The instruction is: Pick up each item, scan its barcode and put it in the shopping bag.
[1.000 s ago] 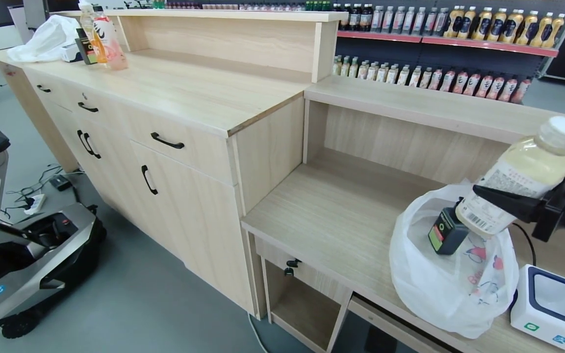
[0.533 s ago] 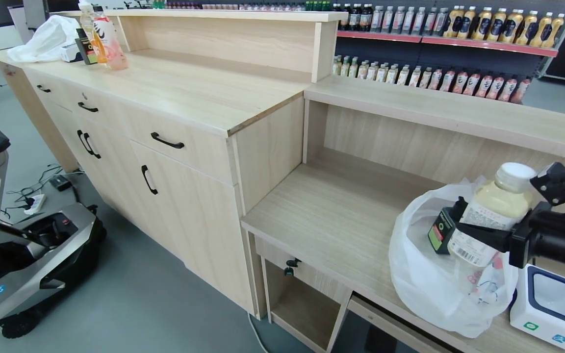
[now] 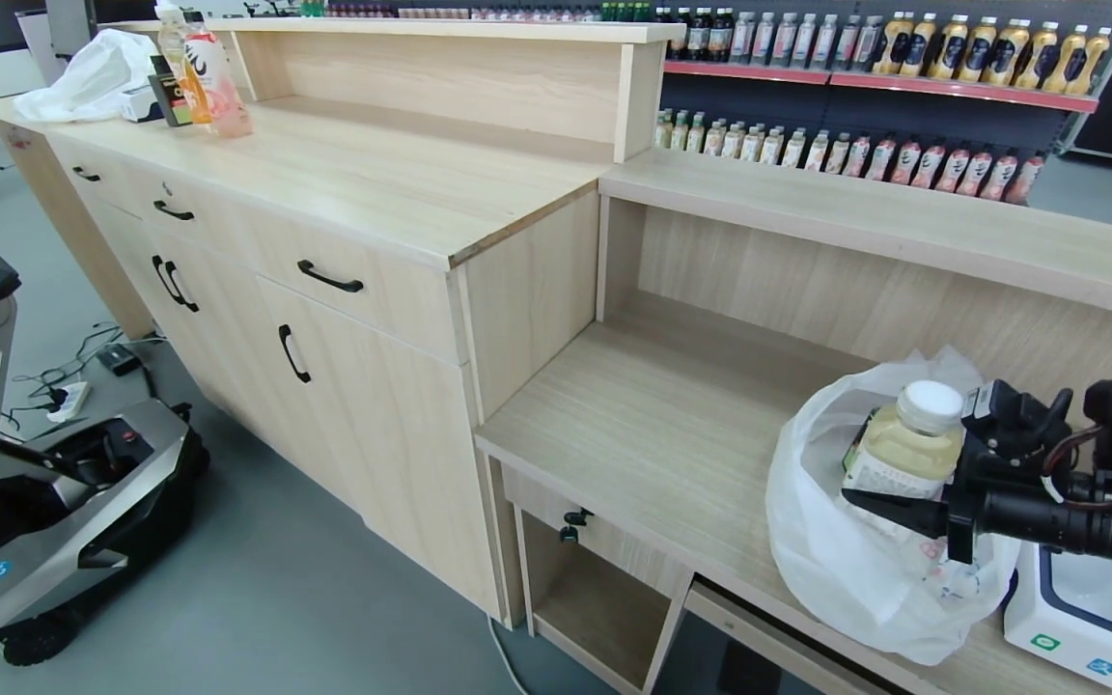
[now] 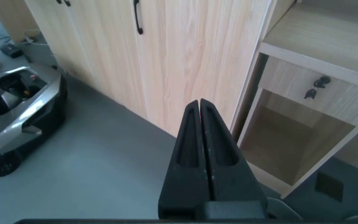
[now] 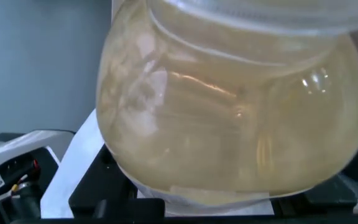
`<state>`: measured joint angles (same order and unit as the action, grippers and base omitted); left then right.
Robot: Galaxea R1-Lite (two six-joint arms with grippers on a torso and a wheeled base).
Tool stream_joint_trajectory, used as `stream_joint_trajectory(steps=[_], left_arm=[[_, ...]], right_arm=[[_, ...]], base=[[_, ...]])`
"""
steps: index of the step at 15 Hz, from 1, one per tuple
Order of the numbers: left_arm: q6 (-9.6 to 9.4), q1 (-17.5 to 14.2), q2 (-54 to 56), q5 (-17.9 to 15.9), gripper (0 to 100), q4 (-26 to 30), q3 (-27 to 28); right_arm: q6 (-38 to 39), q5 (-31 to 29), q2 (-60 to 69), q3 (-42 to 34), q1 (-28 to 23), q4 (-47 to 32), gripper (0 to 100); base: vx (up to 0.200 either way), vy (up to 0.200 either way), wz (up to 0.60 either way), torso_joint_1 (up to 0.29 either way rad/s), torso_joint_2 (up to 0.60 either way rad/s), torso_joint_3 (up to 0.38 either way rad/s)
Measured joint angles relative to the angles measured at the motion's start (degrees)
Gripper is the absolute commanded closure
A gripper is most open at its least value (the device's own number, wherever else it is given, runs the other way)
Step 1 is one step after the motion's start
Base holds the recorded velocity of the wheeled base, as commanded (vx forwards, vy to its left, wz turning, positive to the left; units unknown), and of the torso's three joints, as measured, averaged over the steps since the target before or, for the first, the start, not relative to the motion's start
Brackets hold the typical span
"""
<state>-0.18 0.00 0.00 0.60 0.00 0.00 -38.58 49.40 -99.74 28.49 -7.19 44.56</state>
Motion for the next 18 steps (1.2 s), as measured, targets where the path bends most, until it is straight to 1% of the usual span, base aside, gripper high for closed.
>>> stream_joint_trajectory(steps=[4, 10, 18], left_arm=[[0.00, 0.0, 0.0, 0.0, 100, 0.0, 0.0], [0.00, 0.0, 0.0, 0.0, 100, 0.0, 0.0], [0.00, 0.0, 0.0, 0.0, 100, 0.0, 0.0]], right_arm=[[-3.9, 3.0, -5.4, 0.1, 0.0, 0.3, 100], [-4.1, 3.2, -10.5, 0.6, -0.2, 4.6, 100], [-5.0, 3.6, -13.9, 0.3, -2.3, 5.3, 100]], base=[[0.000, 0.000, 0.00, 0.000, 0.00, 0.000], [0.000, 0.000, 0.00, 0.000, 0.00, 0.000], [0.000, 0.000, 0.00, 0.000, 0.00, 0.000]])
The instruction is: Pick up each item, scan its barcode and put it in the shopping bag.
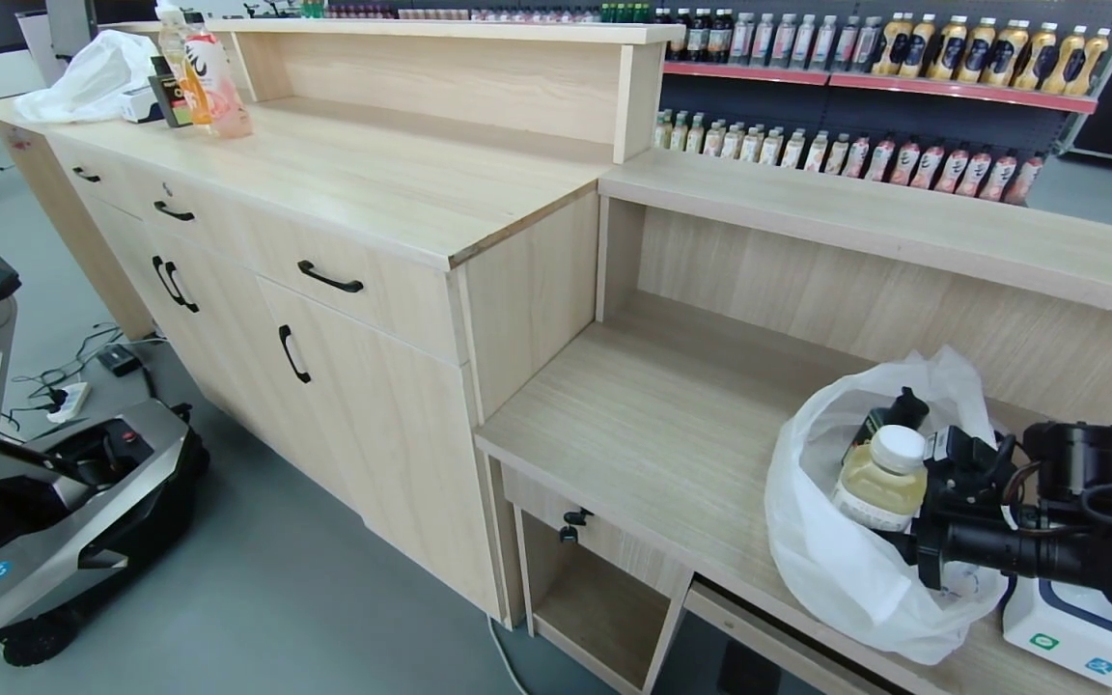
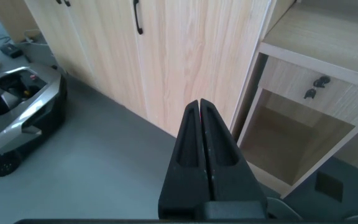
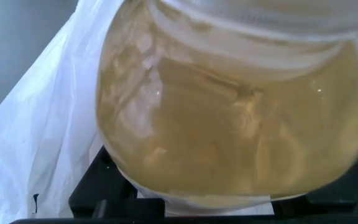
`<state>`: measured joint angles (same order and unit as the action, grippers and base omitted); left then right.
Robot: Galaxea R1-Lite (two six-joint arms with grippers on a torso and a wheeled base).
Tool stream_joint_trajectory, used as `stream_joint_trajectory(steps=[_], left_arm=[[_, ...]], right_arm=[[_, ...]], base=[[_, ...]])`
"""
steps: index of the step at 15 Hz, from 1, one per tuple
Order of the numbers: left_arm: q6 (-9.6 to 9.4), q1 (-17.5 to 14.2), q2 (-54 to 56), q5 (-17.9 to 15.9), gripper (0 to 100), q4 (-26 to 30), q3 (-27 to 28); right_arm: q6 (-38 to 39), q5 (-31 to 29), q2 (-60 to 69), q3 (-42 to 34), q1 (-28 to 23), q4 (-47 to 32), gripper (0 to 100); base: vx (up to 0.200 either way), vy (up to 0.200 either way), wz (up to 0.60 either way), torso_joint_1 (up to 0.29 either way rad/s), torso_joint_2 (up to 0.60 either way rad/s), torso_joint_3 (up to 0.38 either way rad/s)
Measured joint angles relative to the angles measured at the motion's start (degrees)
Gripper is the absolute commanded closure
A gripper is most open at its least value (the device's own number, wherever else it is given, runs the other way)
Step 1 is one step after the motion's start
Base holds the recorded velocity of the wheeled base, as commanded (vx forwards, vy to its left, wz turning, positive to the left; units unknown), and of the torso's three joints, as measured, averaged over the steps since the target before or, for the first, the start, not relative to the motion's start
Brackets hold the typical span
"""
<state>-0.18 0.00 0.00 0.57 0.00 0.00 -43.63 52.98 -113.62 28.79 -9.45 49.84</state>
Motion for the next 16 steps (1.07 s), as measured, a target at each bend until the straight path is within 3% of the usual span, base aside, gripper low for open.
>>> stream_joint_trajectory(steps=[1, 2, 8, 16], left_arm=[[0.00, 0.0, 0.0, 0.0, 100, 0.0, 0.0], [0.00, 0.0, 0.0, 0.0, 100, 0.0, 0.0], [0.00, 0.0, 0.0, 0.0, 100, 0.0, 0.0], [0.00, 0.0, 0.0, 0.0, 100, 0.0, 0.0]], right_arm=[[-0.1, 0.1, -0.2, 0.0, -0.4, 0.0, 100], [-0.1, 0.1, -0.3, 0.0, -0.7, -0.1, 0], [0.2, 1.2, 1.4, -0.1, -1.3, -3.3, 0], [0.2, 1.6, 13.1, 0.4, -2.7, -7.2, 0]], base=[[0.000, 0.000, 0.00, 0.000, 0.00, 0.000], [0.000, 0.000, 0.00, 0.000, 0.00, 0.000], [0.000, 0.000, 0.00, 0.000, 0.00, 0.000], [0.000, 0.000, 0.00, 0.000, 0.00, 0.000]])
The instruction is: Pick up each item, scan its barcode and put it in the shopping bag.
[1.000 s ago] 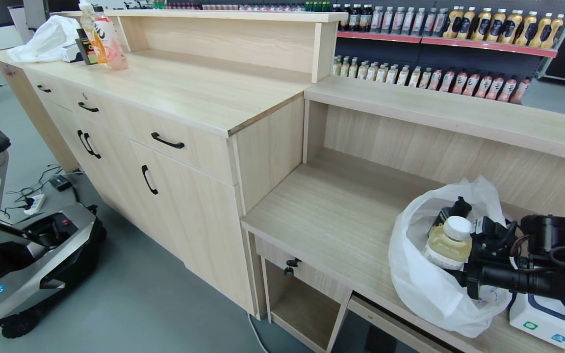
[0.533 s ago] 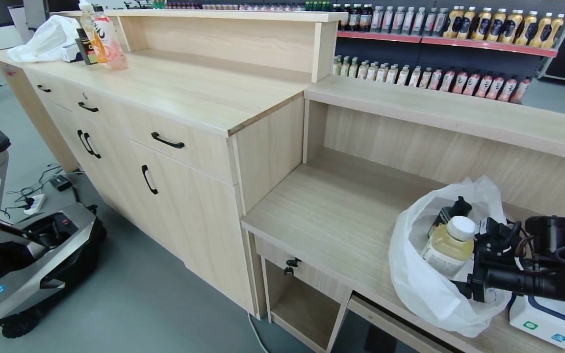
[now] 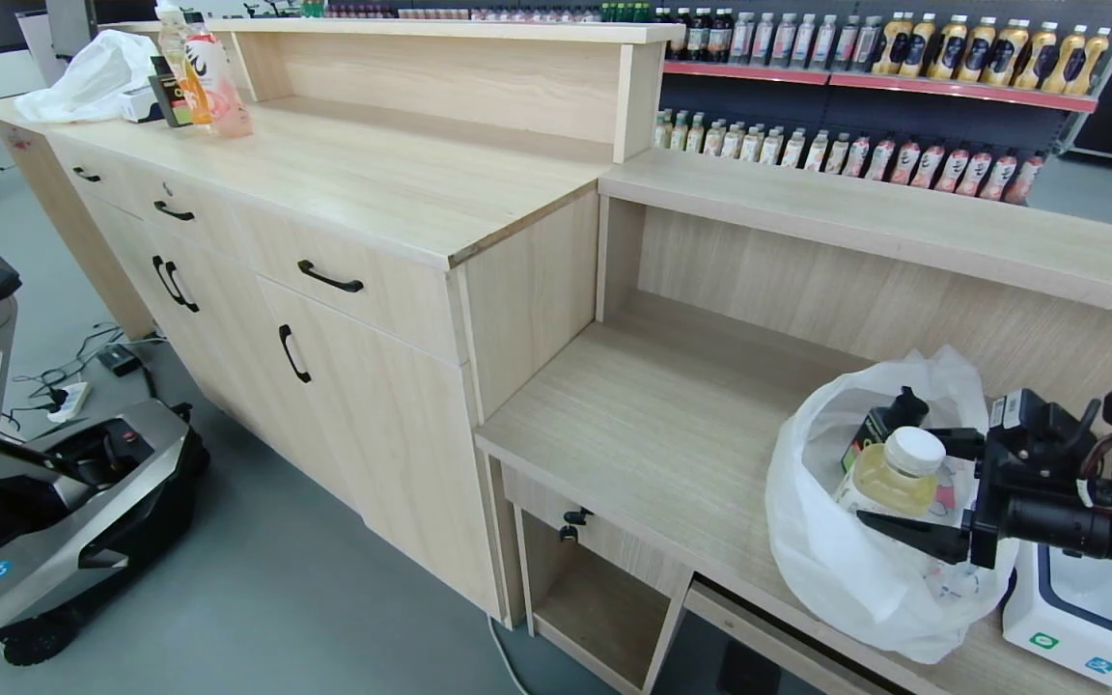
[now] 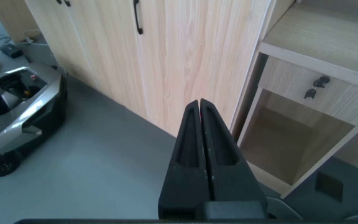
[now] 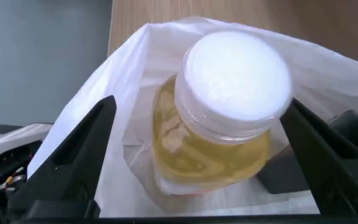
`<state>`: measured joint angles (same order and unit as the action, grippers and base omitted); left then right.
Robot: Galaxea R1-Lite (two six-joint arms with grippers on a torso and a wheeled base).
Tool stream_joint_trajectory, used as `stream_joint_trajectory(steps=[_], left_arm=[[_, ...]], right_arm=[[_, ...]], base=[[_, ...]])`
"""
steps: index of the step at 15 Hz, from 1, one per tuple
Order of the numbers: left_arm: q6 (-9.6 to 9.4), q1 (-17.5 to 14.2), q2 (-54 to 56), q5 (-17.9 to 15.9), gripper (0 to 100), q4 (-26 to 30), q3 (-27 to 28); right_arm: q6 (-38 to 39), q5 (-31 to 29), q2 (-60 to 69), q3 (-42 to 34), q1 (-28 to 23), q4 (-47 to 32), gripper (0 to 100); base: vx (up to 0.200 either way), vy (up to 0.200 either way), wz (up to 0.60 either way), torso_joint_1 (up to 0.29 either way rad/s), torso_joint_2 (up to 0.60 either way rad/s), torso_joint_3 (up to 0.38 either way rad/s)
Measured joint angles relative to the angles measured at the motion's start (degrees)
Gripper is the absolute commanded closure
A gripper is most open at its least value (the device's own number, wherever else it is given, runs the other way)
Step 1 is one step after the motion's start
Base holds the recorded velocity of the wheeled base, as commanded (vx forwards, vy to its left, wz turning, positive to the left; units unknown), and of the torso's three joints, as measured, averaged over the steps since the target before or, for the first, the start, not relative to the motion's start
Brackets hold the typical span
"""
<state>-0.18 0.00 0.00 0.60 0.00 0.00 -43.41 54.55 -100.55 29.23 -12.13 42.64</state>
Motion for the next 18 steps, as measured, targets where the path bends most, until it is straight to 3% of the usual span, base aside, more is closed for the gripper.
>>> stream_joint_trajectory(steps=[4, 9, 14, 18], left_arm=[[0.02, 0.0, 0.0, 0.0, 100, 0.0, 0.0], [0.00, 0.0, 0.0, 0.0, 100, 0.0, 0.0], [0.00, 0.0, 0.0, 0.0, 100, 0.0, 0.0], [0.00, 0.0, 0.0, 0.0, 100, 0.0, 0.0]], right_arm=[[0.3, -0.1, 4.2, 0.5, -1.8, 2.2, 0], [1.6, -0.1, 16.8, -1.8, -4.1, -6.0, 0], [0.8, 0.1, 26.8, -3.7, -11.1, -8.1, 0], [1.0, -0.1, 29.6, -2.4, -11.8, -7.7, 0]], base=[[0.000, 0.000, 0.00, 0.000, 0.00, 0.000], [0.000, 0.000, 0.00, 0.000, 0.00, 0.000], [0.000, 0.000, 0.00, 0.000, 0.00, 0.000], [0.000, 0.000, -0.60, 0.002, 0.00, 0.006]])
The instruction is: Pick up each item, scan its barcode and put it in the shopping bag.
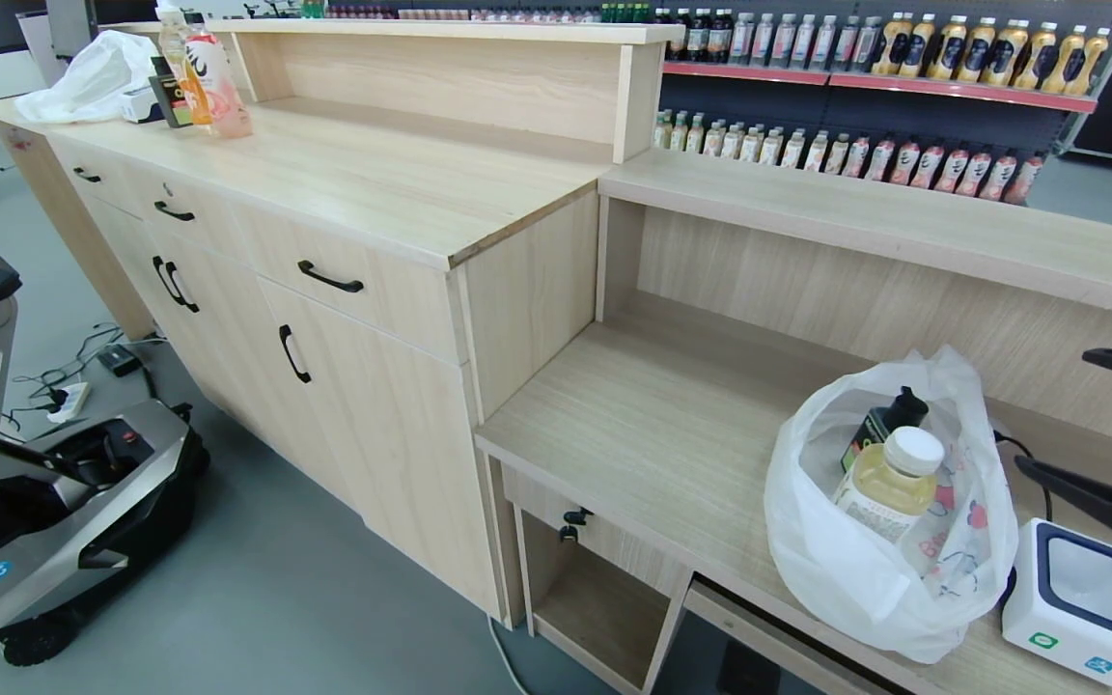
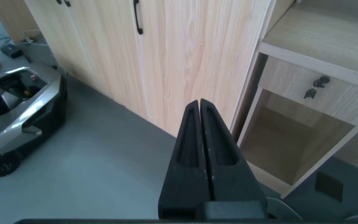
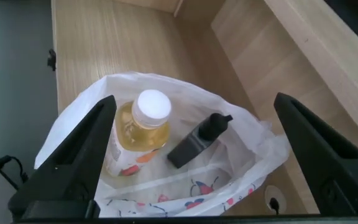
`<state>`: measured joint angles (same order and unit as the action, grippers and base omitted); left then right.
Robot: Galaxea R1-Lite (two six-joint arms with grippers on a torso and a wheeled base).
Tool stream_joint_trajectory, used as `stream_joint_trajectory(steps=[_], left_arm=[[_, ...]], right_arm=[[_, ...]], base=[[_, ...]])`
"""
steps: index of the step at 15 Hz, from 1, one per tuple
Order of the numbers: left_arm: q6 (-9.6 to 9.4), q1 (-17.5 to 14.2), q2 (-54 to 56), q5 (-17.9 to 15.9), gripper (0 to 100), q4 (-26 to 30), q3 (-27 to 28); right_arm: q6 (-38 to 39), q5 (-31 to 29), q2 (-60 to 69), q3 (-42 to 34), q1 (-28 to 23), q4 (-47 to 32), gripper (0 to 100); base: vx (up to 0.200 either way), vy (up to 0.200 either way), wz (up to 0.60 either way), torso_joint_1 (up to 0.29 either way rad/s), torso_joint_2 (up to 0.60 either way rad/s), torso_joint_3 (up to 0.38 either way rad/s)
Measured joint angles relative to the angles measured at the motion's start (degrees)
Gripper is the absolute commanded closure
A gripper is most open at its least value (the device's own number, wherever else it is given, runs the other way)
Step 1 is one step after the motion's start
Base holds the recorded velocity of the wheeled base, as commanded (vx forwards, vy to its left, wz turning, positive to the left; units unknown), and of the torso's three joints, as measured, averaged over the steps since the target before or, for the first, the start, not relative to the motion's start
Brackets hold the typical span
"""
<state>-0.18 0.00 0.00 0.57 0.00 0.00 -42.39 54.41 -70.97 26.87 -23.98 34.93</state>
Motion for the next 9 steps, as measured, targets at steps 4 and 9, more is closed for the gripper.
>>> stream_joint_trajectory(steps=[4, 9], left_arm=[[0.00, 0.0, 0.0, 0.0, 100, 0.0, 0.0], [0.00, 0.0, 0.0, 0.0, 100, 0.0, 0.0]], right_arm=[[5.9, -5.6, 1.5, 2.8, 0.6, 0.0, 0], [22.4, -38.8, 3.3, 8.7, 11.0, -0.3, 0]], base=[[0.000, 0.000, -0.60, 0.000, 0.00, 0.004], [0.000, 0.000, -0.60, 0.199, -0.38, -0.185]])
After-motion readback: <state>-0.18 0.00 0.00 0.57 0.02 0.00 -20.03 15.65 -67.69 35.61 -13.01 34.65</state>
